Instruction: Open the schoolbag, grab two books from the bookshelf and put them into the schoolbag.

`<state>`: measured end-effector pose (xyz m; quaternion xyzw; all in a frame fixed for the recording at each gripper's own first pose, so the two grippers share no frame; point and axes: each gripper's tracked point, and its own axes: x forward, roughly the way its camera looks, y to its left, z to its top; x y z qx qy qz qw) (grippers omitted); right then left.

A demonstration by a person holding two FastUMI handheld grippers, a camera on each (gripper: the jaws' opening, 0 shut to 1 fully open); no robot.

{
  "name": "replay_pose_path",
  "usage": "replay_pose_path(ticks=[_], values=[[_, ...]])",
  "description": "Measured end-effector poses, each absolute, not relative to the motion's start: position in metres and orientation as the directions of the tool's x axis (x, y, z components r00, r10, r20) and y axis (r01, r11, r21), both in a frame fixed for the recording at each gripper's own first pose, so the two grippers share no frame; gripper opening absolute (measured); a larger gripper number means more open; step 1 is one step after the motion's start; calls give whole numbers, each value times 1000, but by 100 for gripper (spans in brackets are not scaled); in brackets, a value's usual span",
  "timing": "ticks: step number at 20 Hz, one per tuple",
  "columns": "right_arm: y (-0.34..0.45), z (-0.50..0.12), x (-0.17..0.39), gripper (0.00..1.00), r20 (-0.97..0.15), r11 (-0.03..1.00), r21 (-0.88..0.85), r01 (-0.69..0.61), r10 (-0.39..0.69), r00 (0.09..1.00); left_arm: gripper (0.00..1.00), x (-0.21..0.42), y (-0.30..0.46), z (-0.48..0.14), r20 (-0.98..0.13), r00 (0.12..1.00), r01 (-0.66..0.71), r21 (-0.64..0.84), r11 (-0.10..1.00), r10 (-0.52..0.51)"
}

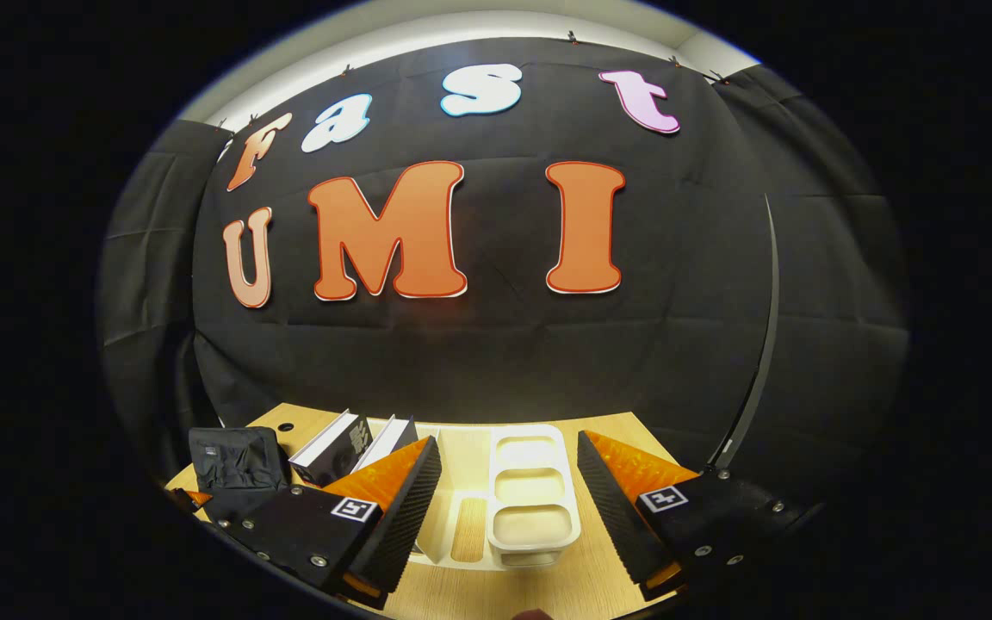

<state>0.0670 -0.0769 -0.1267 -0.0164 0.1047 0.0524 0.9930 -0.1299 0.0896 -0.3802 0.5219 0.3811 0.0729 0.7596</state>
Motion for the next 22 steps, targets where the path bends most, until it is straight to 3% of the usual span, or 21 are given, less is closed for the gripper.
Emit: replay_pose_path(ticks=[2,11,13,22], values=[[-77,-124,68,94,-207,993,-25,-114,106,973,83,-126,93,-378,-516,688,290,840,458,510],[-78,-114,73,94,-192,989,-19,-147,141,971,15,-98,102,-330,-623,657,340,748,570,425],[-76,-115,74,94,-202,985,-20,-172,164,965,11,-95,104,-319,-659,637,357,712,605,400],[-32,-108,67,94,-278,950,-71,-304,273,921,11,-54,121,-265,-799,565,454,511,730,208]])
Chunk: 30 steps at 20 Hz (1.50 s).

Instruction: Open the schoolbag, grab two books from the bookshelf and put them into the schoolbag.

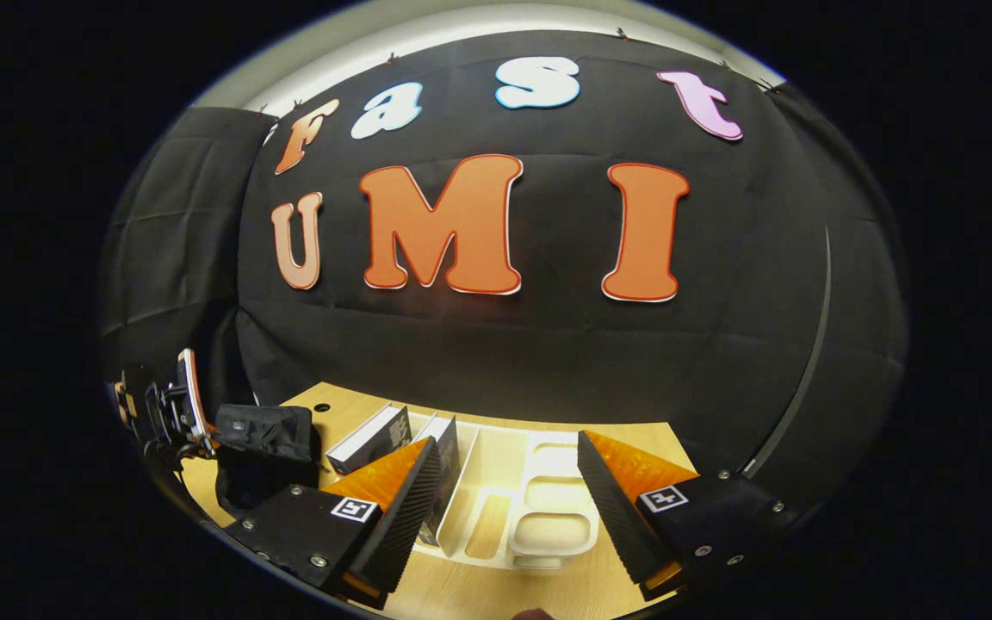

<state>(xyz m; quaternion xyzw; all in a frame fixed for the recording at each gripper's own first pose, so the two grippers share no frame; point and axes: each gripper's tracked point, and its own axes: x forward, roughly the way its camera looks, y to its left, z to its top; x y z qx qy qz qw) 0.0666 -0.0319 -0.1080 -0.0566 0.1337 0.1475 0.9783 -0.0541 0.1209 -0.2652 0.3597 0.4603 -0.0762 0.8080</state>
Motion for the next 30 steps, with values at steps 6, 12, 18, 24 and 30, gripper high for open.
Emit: replay_pose_path(ticks=[6,12,18,24,30], values=[[37,-114,62,94,-393,945,-69,-319,269,880,6,-35,134,-255,-898,440,580,268,769,-19],[110,-128,62,95,-559,967,-12,-254,204,803,5,-23,156,-244,-933,297,689,63,722,-202],[159,-144,74,95,-698,974,-7,-227,158,698,5,-11,160,-234,-933,166,733,-101,673,-320],[166,-163,92,95,-813,967,23,-253,165,558,5,-4,165,-233,-931,135,736,-135,664,-338],[168,-208,114,95,-912,959,28,-283,140,386,5,1,157,-233,-935,142,712,-131,689,-325]])
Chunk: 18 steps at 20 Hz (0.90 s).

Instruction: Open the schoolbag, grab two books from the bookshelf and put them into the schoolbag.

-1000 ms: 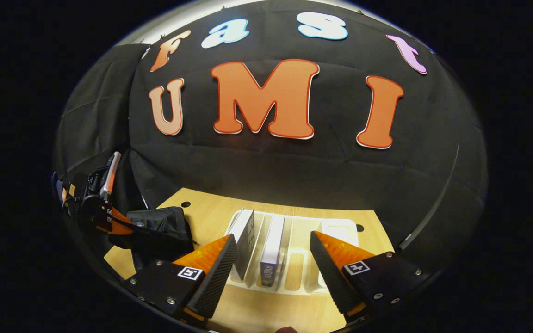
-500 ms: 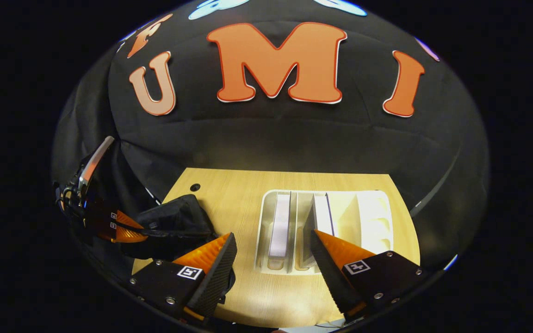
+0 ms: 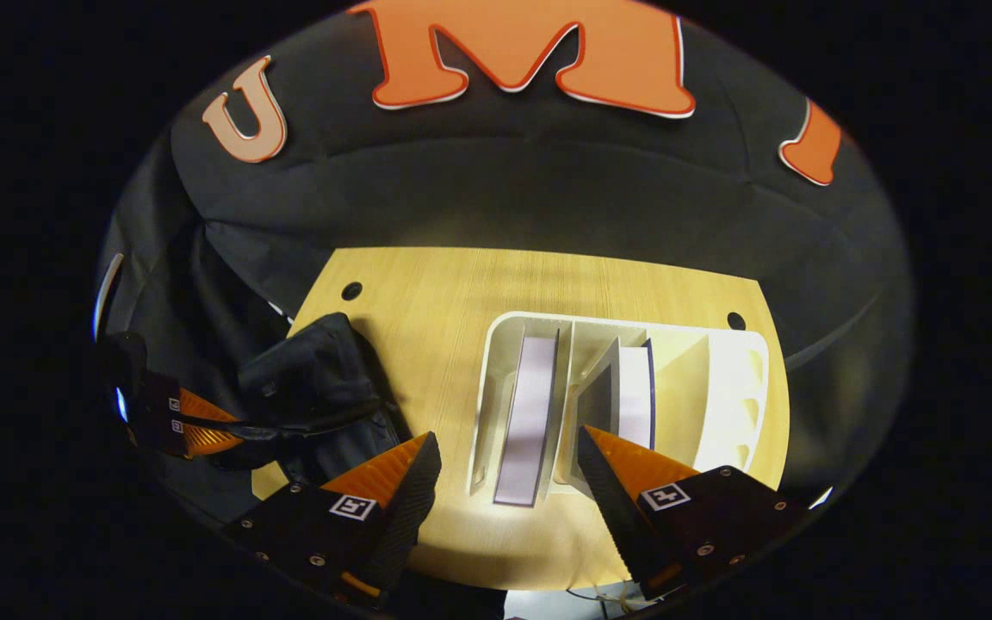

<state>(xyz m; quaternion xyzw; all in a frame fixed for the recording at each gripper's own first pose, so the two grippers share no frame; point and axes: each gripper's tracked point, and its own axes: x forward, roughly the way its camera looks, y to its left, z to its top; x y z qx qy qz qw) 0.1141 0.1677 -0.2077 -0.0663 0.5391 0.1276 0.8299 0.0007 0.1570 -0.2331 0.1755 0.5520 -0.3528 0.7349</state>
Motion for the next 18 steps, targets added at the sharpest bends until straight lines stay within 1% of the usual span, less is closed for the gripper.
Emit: replay_pose_path(ticks=[2,5,6,7,8,9,10,11,13,14,15,16,18], values=[[171,-221,118,95,-933,955,51,-293,150,326,5,2,155,-236,-937,140,702,-134,699,-321],[163,-246,126,90,-958,958,19,-286,99,269,5,2,153,-238,-941,139,688,-133,714,-309],[164,-252,126,89,-964,960,20,-279,92,248,5,1,156,-238,-942,142,687,-128,715,-305],[166,-256,129,86,-968,964,32,-266,96,231,5,2,156,-238,-944,144,682,-123,721,-297],[167,-262,129,81,-972,967,34,-252,91,217,5,3,156,-239,-945,145,682,-119,722,-293],[169,-266,132,58,-973,970,41,-240,93,211,5,3,157,-239,-947,146,678,-116,726,-287],[171,-264,132,61,-974,972,48,-232,96,203,5,4,159,-240,-947,146,677,-115,727,-285],[168,-268,133,50,-976,975,37,-218,82,201,5,4,158,-241,-948,145,675,-116,729,-285],[161,-266,136,42,-979,980,18,-199,57,194,5,3,154,-241,-947,142,674,-120,729,-288],[159,-267,135,39,-980,983,18,-182,53,189,5,4,154,-241,-947,141,674,-122,728,-289],[157,-266,136,28,-982,986,13,-169,44,185,5,4,153,-242,-947,140,673,-123,729,-289],[152,-264,135,35,-982,986,-3,-167,28,185,5,4,155,-243,-947,139,672,-124,730,-289],[149,-261,135,32,-981,987,-1,-162,30,190,5,6,156,-243,-947,141,672,-123,730,-290]])
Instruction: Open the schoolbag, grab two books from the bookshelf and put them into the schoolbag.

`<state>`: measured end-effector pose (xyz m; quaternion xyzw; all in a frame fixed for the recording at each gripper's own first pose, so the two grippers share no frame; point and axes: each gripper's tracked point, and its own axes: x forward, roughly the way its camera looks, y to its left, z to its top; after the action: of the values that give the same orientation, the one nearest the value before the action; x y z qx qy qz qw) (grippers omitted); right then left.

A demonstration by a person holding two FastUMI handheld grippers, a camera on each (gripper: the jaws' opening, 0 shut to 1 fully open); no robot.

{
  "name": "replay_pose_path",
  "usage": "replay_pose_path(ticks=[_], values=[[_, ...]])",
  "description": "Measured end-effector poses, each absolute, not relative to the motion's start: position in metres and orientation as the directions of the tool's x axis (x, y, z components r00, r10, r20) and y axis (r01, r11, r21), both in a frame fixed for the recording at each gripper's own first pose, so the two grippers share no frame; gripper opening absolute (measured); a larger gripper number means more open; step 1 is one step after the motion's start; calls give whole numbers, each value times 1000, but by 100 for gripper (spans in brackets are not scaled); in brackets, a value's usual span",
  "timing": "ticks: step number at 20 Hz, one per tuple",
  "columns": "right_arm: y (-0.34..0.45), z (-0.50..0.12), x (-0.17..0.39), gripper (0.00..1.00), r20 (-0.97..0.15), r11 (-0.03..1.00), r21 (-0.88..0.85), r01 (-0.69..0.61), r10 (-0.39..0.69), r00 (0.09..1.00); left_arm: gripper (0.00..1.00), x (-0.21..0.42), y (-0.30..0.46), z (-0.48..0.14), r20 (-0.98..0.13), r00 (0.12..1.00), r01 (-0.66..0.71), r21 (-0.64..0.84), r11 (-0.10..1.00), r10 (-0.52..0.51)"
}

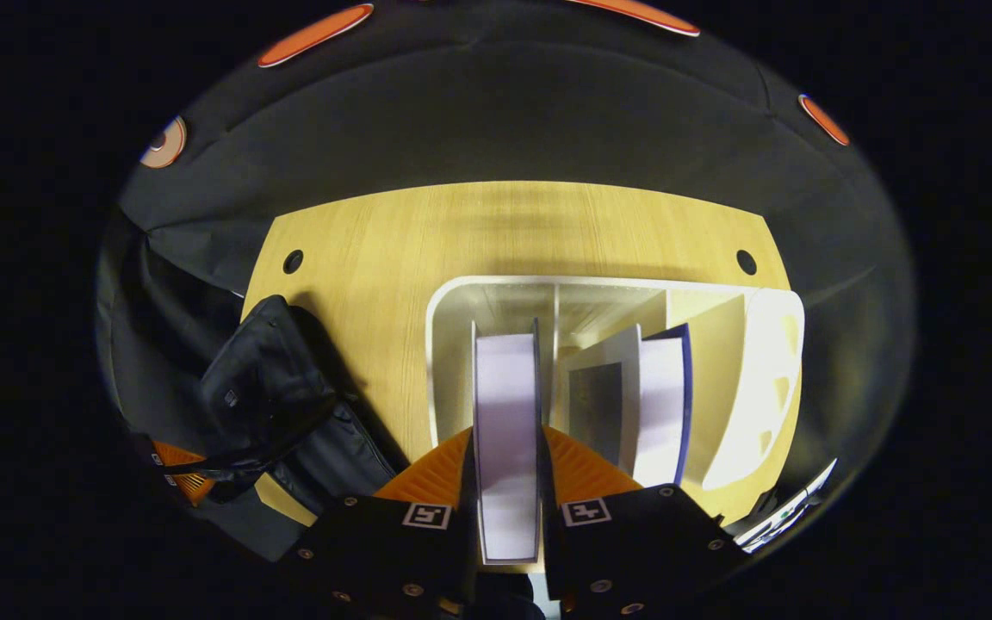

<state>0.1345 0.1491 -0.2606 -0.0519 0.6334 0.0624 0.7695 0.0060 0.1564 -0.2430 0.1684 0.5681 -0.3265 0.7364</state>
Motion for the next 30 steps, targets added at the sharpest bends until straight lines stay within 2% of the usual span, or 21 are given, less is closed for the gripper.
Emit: replay_pose_path(ticks=[3,9,20,25,30], values=[[144,-246,137,29,-974,988,-16,-151,19,228,5,6,155,-244,-945,142,671,-126,731,-293],[139,-191,128,25,-948,992,38,-123,75,311,5,8,156,-245,-940,149,671,-131,730,-306],[145,-95,60,25,-851,974,202,-103,227,473,5,8,158,-242,-937,142,696,-134,705,-319],[160,-92,26,26,-816,953,297,-57,284,504,5,11,158,-240,-935,140,720,-129,682,-325],[182,-129,-15,25,-790,891,452,38,380,482,5,14,159,-238,-934,140,733,-124,669,-328]])
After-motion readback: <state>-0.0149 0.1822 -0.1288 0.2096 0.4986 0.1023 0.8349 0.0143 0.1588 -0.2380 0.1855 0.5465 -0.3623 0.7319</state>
